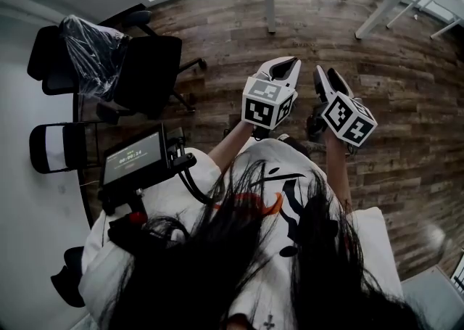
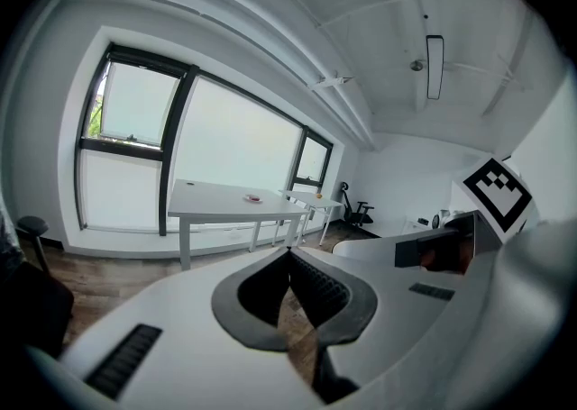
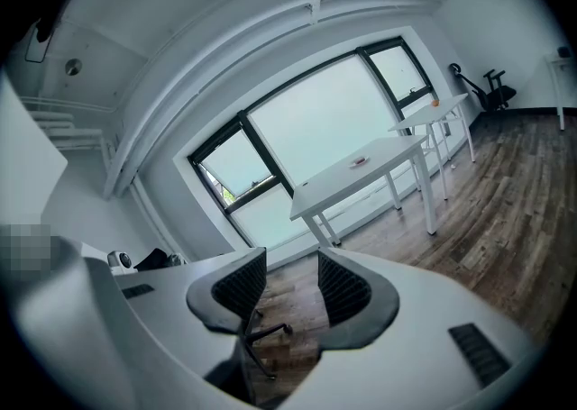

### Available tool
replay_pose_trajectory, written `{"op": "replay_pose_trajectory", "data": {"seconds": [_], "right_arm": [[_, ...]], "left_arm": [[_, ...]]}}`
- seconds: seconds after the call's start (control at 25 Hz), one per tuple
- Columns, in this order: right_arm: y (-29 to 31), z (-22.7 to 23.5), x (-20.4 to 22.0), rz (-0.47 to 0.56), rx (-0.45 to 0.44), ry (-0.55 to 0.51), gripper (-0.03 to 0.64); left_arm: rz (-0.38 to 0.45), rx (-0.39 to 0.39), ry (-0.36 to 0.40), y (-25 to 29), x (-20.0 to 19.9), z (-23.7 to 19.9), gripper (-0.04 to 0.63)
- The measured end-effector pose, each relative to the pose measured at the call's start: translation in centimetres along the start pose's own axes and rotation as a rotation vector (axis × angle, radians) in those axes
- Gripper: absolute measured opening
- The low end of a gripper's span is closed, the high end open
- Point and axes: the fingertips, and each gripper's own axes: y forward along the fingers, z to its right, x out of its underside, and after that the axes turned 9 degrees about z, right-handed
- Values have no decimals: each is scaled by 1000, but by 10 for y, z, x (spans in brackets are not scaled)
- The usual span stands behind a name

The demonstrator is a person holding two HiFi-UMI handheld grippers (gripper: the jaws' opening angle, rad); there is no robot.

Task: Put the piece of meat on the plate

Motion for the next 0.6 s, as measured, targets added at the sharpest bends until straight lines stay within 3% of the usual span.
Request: {"op": "replay_pose_trajectory", "data": {"seconds": [0.6], "right_arm": [[-4,4,-8,15,17,-26,186]], "left_arm": [[10,13,-1,2,-3,6,5]]}}
